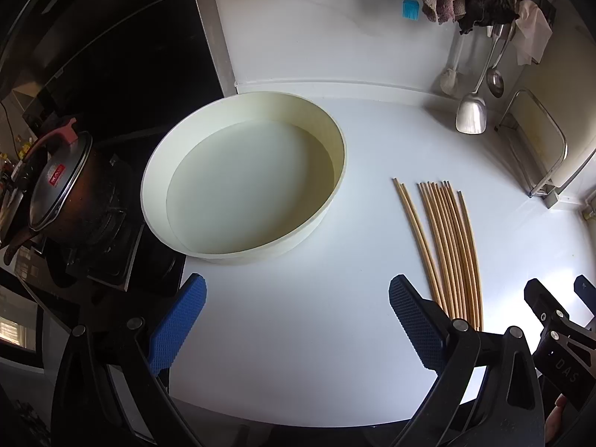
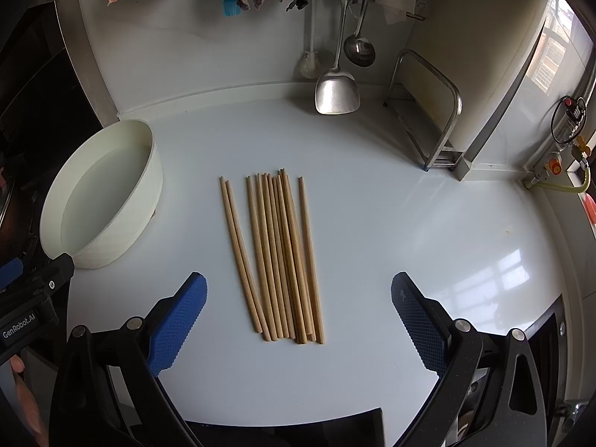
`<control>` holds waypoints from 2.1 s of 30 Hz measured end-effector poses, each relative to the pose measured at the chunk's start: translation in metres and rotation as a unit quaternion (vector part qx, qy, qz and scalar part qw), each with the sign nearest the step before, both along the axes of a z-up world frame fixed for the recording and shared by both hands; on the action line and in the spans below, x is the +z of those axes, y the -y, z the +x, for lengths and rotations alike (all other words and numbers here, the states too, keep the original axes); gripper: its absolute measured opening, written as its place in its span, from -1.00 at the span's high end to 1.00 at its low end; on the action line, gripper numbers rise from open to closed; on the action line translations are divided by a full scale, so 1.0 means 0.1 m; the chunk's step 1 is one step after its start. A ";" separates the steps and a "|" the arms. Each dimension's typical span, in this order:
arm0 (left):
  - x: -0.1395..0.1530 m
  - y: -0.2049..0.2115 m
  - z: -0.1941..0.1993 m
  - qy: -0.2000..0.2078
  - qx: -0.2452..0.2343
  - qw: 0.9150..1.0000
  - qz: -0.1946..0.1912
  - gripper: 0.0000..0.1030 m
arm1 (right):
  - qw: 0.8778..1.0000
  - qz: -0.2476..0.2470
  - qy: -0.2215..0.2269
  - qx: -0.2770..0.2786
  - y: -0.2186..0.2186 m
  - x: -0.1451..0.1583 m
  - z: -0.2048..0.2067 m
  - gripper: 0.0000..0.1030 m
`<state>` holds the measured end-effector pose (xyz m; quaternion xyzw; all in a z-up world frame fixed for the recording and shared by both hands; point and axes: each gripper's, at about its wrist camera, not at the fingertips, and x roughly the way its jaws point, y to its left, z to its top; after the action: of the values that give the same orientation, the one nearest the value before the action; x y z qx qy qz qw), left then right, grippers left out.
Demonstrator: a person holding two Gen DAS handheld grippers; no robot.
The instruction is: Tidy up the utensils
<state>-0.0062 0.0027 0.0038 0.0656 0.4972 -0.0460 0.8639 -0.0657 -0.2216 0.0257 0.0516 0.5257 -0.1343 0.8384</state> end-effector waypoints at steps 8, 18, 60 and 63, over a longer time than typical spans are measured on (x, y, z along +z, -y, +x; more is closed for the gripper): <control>0.01 0.00 0.01 -0.001 0.000 1.000 0.000 -0.88 | 1.000 0.000 0.000 0.000 0.01 0.01 -0.01 -0.84; 0.02 -0.01 0.00 0.001 0.001 1.000 -0.001 -0.88 | 1.000 0.000 0.001 0.000 0.02 0.00 -0.03 -0.84; 0.04 -0.07 0.01 -0.002 -0.002 1.000 -0.003 -0.88 | 1.000 0.000 0.002 0.000 0.01 0.00 -0.06 -0.84; 0.03 -0.10 0.03 -0.004 -0.005 1.000 -0.005 -0.88 | 1.000 -0.001 0.002 -0.001 0.01 0.01 -0.06 -0.84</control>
<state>-0.0028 0.0125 0.0067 0.0636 0.4999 -0.0526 0.8621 -0.0718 -0.2226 0.0266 0.0516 0.5242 -0.1356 0.8392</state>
